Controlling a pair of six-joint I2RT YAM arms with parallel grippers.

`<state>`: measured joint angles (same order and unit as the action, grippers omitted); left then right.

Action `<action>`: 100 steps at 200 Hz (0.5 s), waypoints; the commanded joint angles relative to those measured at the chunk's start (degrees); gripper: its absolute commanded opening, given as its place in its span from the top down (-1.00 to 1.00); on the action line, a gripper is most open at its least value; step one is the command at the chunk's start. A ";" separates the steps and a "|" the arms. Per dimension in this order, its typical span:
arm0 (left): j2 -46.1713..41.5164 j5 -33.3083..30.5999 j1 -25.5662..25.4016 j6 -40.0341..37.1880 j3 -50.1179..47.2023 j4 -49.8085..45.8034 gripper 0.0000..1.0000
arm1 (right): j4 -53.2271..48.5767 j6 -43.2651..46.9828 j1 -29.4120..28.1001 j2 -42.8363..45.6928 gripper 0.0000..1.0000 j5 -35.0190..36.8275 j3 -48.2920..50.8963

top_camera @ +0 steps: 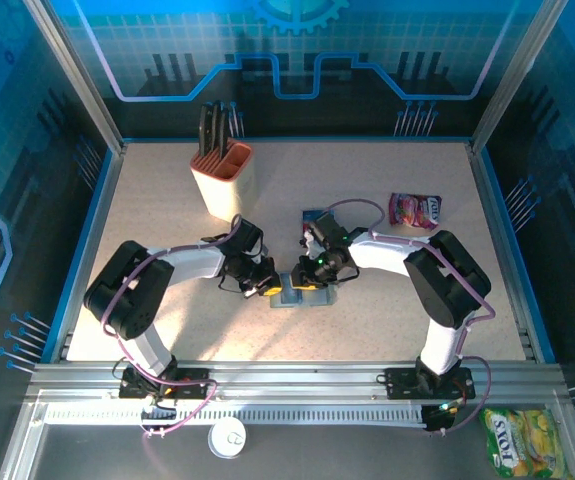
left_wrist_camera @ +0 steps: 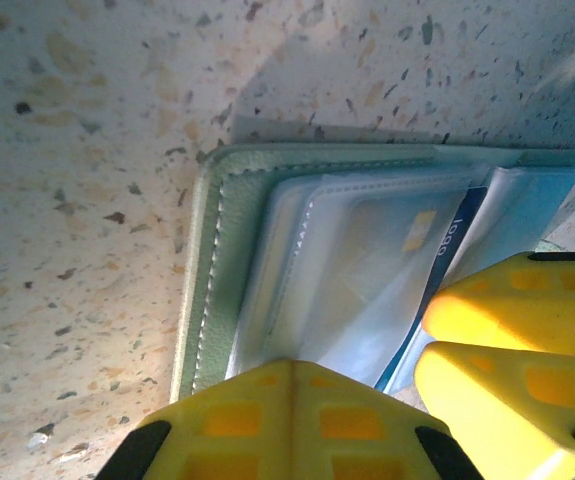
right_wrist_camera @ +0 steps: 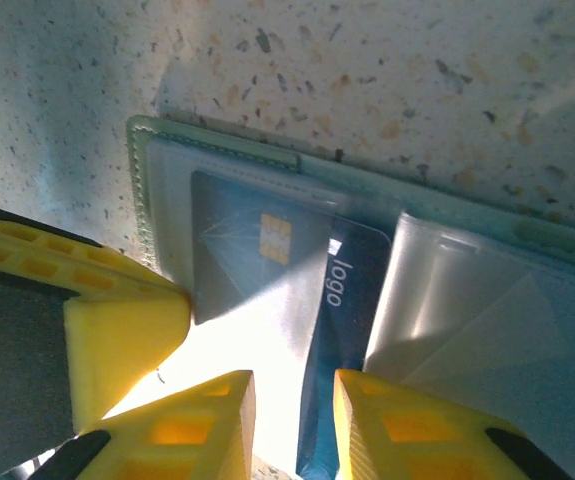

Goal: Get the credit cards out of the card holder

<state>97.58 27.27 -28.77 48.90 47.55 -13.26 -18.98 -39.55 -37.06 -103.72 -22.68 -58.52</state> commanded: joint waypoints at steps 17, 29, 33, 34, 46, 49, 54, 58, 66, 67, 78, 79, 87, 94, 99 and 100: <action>1.91 -1.03 -0.45 -1.71 0.69 -4.32 1.00 | -2.23 0.80 0.41 1.13 0.42 1.32 0.84; 1.93 -1.04 -0.33 -1.70 0.66 -4.32 1.00 | -2.27 0.79 0.45 1.15 0.42 1.41 0.87; 1.91 -1.06 -0.40 -1.69 0.64 -4.32 1.00 | -2.29 0.79 0.41 1.04 0.42 1.41 0.83; 1.91 -1.07 -0.40 -1.70 0.63 -4.32 1.00 | -2.29 0.79 0.45 1.01 0.42 1.41 0.85; 1.80 -1.06 -0.38 -1.77 0.62 -4.27 1.00 | -2.32 0.82 0.50 0.71 0.41 1.32 0.78; 1.83 -1.06 -0.39 -1.75 0.66 -4.32 1.00 | -2.37 0.79 0.45 0.59 0.41 1.30 0.76; 1.85 -1.04 -0.39 -1.79 0.66 -4.38 1.00 | -2.37 0.79 0.49 0.60 0.40 1.24 0.78; 1.80 -0.99 -0.35 -1.74 0.66 -4.38 1.00 | -2.43 0.79 0.47 0.55 0.40 1.30 0.76; 1.80 -1.05 -0.39 -1.78 0.69 -4.33 1.00 | -2.46 0.79 0.56 0.50 0.39 1.32 0.75; 1.81 -1.06 -0.40 -1.83 0.65 -4.37 1.00 | -2.46 0.79 0.53 0.52 0.39 1.36 0.76; 1.80 -1.06 -0.37 -1.80 0.54 -4.32 1.00 | -2.50 0.79 0.55 0.39 0.38 1.66 0.85; 1.81 -1.07 -0.39 -1.80 0.53 -4.28 1.00 | -2.53 0.79 0.57 0.38 0.38 1.67 0.82; 1.87 -1.08 -0.39 -1.77 0.53 -4.32 1.00 | -2.55 0.71 0.52 0.32 0.36 1.68 0.76; 1.91 -1.10 -0.35 -1.79 0.54 -4.32 1.00 | -2.63 0.70 0.52 0.27 0.35 1.69 0.69; 1.91 -1.12 -0.36 -1.80 0.53 -4.36 1.00 | -2.70 0.70 0.51 0.19 0.34 1.73 0.75; 1.87 -1.10 -0.38 -1.80 0.57 -4.39 1.00 | -2.72 0.70 0.50 0.19 0.34 1.75 0.72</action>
<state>97.67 27.27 -28.77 48.21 47.75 -13.65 -19.51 -39.38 -37.06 -103.72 -22.44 -58.48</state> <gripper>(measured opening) 0.053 0.323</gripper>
